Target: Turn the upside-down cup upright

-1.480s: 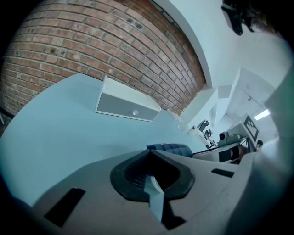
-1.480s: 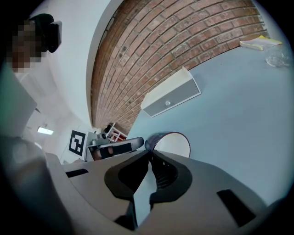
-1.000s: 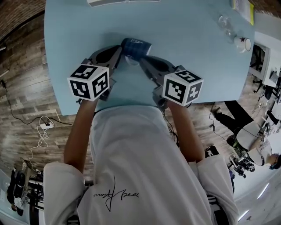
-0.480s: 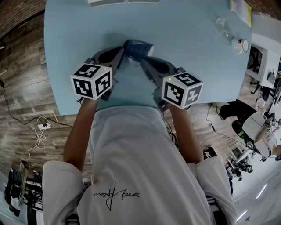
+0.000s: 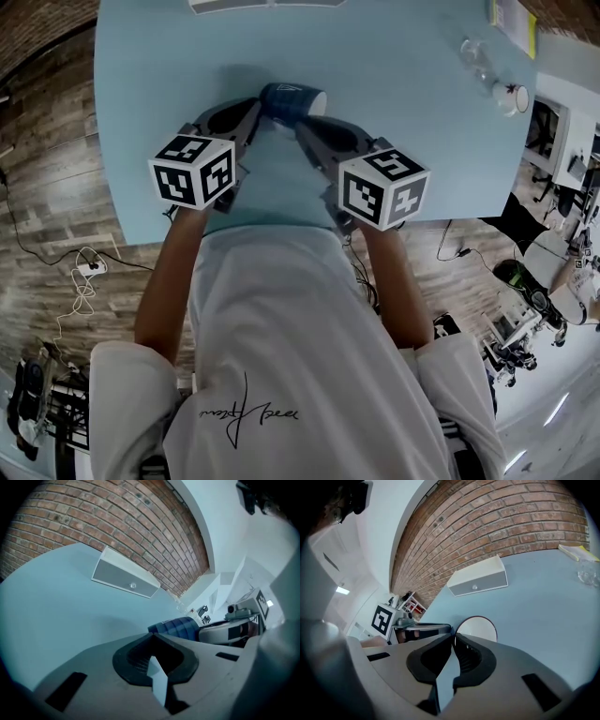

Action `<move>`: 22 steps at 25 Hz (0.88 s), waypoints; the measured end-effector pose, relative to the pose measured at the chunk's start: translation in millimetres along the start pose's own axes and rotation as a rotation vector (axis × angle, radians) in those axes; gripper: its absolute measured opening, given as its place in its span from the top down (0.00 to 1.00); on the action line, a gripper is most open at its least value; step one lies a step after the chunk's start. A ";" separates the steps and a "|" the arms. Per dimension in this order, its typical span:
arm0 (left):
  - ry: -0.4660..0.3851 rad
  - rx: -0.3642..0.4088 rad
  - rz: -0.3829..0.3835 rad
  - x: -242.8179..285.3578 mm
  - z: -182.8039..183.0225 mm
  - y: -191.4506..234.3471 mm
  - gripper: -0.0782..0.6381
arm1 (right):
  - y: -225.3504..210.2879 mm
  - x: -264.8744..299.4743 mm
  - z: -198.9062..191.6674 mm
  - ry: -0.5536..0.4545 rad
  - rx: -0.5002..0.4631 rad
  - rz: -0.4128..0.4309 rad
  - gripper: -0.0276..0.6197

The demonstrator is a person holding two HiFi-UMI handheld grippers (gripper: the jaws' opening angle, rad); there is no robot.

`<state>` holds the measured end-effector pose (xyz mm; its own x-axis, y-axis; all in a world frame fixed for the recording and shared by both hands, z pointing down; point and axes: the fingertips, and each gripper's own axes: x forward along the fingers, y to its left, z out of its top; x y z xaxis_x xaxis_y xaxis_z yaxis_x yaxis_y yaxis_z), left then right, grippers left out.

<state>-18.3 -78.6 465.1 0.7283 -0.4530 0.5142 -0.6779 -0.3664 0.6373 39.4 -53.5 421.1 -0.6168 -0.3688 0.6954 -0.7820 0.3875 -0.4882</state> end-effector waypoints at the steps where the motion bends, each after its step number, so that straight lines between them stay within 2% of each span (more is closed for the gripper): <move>1: -0.001 -0.004 0.000 -0.3 -0.5 1.3 0.88 | 0.7 1.3 0.7 0.004 -0.009 -0.002 0.92; 22: -0.001 -0.025 0.041 -3.6 -3.5 16.9 0.88 | 23.6 18.5 9.2 0.029 -0.070 0.064 0.92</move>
<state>-32.1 -80.3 476.0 0.6998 -0.4681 0.5395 -0.7045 -0.3272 0.6299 8.7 -58.9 417.6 -0.6617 -0.3173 0.6794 -0.7323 0.4681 -0.4946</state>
